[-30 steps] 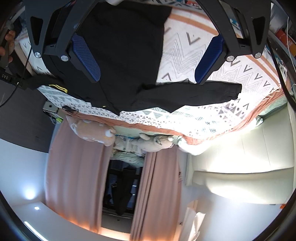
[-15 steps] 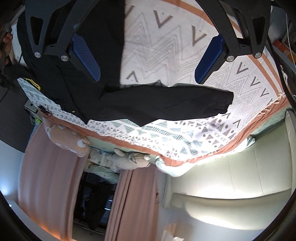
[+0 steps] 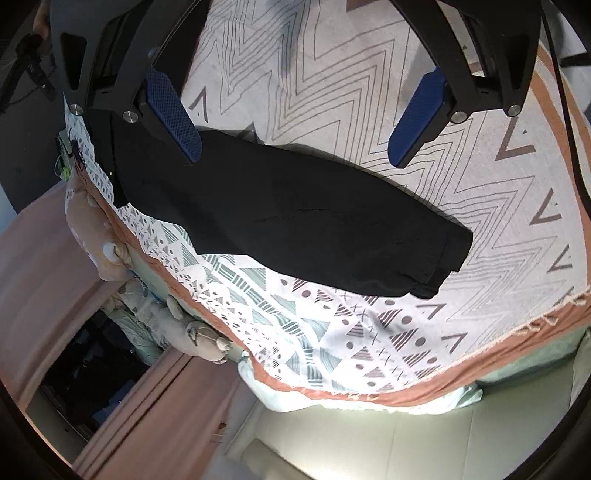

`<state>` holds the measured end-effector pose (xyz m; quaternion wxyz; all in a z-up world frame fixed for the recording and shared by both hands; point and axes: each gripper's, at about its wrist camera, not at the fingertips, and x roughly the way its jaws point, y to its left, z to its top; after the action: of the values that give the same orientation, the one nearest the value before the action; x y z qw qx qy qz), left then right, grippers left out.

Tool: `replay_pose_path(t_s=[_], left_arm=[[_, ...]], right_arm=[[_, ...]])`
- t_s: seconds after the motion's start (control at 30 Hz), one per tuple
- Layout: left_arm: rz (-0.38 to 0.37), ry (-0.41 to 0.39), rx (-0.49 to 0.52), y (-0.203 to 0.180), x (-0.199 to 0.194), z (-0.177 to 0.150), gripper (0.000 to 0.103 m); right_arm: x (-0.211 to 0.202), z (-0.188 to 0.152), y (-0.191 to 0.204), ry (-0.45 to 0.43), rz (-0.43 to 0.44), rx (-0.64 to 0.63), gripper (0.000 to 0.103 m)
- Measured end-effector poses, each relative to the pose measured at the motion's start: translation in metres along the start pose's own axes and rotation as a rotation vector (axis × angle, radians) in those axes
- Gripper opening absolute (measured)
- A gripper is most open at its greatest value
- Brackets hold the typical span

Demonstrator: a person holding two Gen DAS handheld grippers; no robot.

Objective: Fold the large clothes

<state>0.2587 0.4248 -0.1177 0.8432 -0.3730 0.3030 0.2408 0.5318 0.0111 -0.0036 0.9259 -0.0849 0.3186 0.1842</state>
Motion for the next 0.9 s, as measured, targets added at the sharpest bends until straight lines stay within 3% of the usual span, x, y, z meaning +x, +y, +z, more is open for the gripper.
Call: replay_pose_path(t_s=[0.17,0.4,0.73,0.9], left_arm=[[-0.004,0.089,-0.172,0.034,0.040,0.011,0.085],[-0.015,0.168,-0.280,0.047,0.079,0.012,0.085],[-0.065,0.185,-0.306,0.043,0.105,0.030,0.085],[-0.034,0.133,-0.195,0.037,0.106,0.044,0.085]], right_arm=[[0.029,0.011,0.001,0.033,0.046,0.024,0.103],[0.067,0.012,-0.002,0.071,0.058,0.052,0.103],[0.106,0.015,0.011,0.153,0.125,0.078,0.103],[0.136,0.021,0.036,0.232,0.153,0.034,0.103]])
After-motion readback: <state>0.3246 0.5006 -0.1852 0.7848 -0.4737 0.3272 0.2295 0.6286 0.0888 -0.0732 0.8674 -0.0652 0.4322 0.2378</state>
